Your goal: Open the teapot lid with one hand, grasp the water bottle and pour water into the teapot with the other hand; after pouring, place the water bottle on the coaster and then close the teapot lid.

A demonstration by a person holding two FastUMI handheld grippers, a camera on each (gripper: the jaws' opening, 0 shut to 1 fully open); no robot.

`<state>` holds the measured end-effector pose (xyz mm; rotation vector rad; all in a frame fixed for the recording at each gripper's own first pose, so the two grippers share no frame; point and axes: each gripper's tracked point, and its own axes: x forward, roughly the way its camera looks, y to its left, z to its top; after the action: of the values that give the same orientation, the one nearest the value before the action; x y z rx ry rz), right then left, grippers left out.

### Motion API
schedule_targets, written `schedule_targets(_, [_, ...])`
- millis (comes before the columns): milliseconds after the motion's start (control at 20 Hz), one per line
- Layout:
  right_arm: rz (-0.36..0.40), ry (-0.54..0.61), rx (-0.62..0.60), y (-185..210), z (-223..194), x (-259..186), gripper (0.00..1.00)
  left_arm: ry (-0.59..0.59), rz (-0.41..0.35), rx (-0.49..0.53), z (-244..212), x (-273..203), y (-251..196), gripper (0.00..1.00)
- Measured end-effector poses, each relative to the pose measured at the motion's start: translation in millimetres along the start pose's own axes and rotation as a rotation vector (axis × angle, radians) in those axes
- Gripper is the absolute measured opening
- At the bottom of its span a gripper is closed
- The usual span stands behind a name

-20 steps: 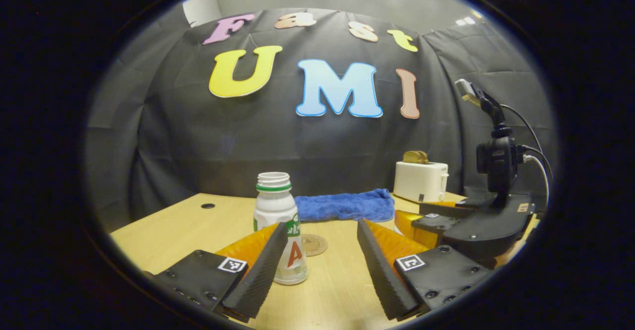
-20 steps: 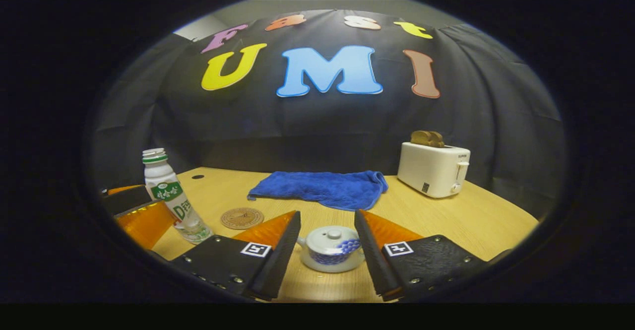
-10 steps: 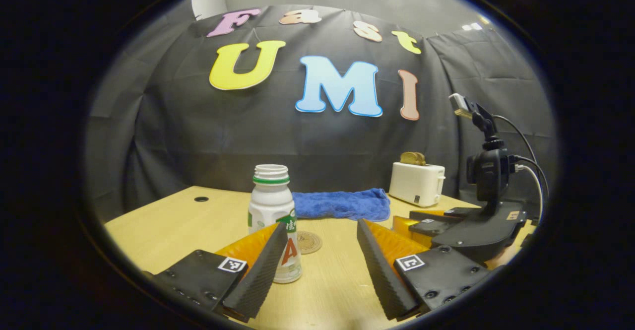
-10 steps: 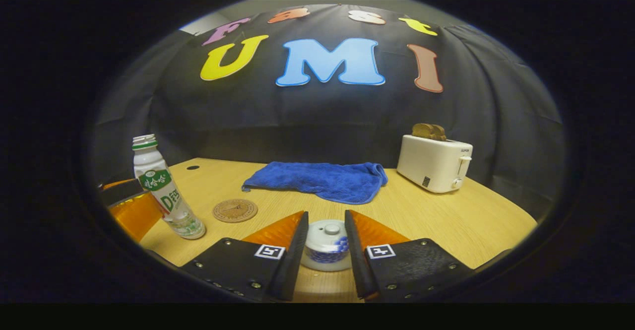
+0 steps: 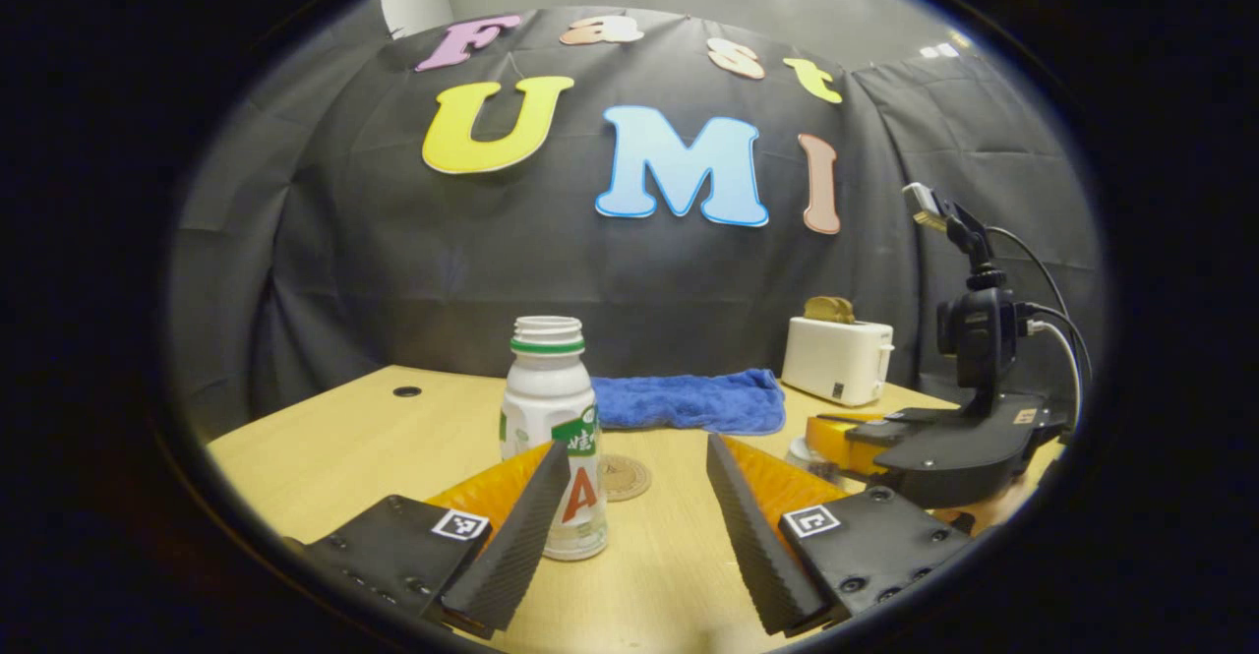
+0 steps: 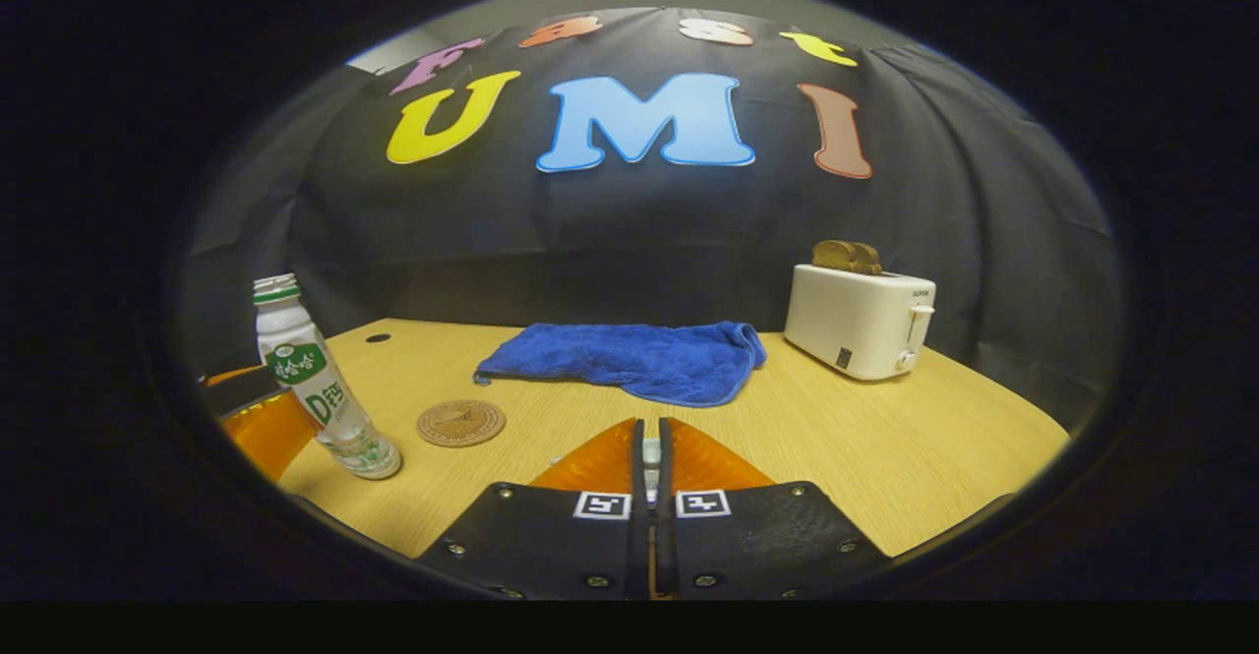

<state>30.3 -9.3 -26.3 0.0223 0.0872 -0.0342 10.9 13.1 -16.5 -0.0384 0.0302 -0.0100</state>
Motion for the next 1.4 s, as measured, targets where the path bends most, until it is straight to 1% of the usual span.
schedule_targets(50, [0.002,-0.001,0.003,-0.3,1.6,0.1,0.19,0.006,0.008,0.012,-1.6,0.6,2.6,0.97])
schedule_targets(100, [0.004,-0.013,0.007,-0.2,6.0,-1.0,0.02,0.010,0.022,0.023,-3.5,2.0,7.8,0.93])
schedule_targets(150, [0.003,-0.027,0.007,-0.8,11.2,-3.7,0.02,0.012,0.031,0.030,-2.7,4.0,10.9,0.89])
schedule_targets(200, [0.001,-0.046,0.010,-1.9,17.9,-7.0,0.02,0.017,0.034,0.030,-3.4,4.5,13.4,0.89])
schedule_targets(300, [0.005,-0.066,0.017,-1.2,24.3,-10.7,0.02,0.016,0.028,0.023,-4.2,4.9,13.6,0.98])
schedule_targets(500, [0.022,-0.083,0.028,2.0,31.7,-14.9,0.02,-0.006,0.061,0.043,0.8,3.8,23.1,0.98])
schedule_targets(550, [0.023,-0.086,0.027,2.1,31.9,-15.2,0.02,-0.009,0.075,0.050,1.7,4.4,27.6,0.97])
schedule_targets(600, [0.023,-0.089,0.026,1.6,33.1,-16.0,0.02,-0.011,0.092,0.055,2.6,6.0,33.5,0.93])
schedule_targets(650, [0.024,-0.091,0.026,1.4,33.1,-16.4,0.00,-0.012,0.108,0.055,2.2,7.1,39.2,0.93])
schedule_targets(700, [0.025,-0.092,0.026,0.8,34.4,-17.2,0.00,-0.009,0.116,0.053,0.3,9.6,42.8,0.93])
schedule_targets(750, [0.027,-0.094,0.028,-0.2,34.2,-18.5,0.02,-0.004,0.120,0.053,-3.2,13.3,45.9,0.89])
schedule_targets(850, [0.030,-0.096,0.032,-2.1,36.5,-20.2,0.02,0.014,0.134,0.069,-8.3,23.6,54.4,0.93])
schedule_targets(900, [0.028,-0.098,0.033,-4.2,38.4,-21.9,0.02,0.023,0.144,0.079,-12.4,29.9,59.5,0.91])
schedule_targets(950, [0.026,-0.103,0.034,-7.0,40.4,-24.3,0.02,0.031,0.147,0.087,-14.4,35.3,62.8,0.89])
schedule_targets(1000, [0.023,-0.108,0.035,-10.2,43.0,-26.6,0.02,0.039,0.146,0.088,-16.2,39.7,64.5,0.97])
schedule_targets(1150, [0.011,-0.117,0.040,-22.3,49.7,-32.6,0.02,0.060,0.129,0.090,-22.5,55.1,63.3,0.94])
schedule_targets(1300, [-0.015,-0.133,0.043,-38.1,57.1,-39.0,0.02,0.085,0.114,0.077,-32.4,65.5,60.9,0.94])
schedule_targets(1350, [-0.023,-0.137,0.041,-42.4,57.9,-40.6,0.00,0.092,0.112,0.070,-34.8,68.2,60.6,0.94])
schedule_targets(1400, [-0.029,-0.136,0.040,-47.1,58.1,-42.6,0.02,0.098,0.112,0.067,-38.5,70.5,61.6,0.89])
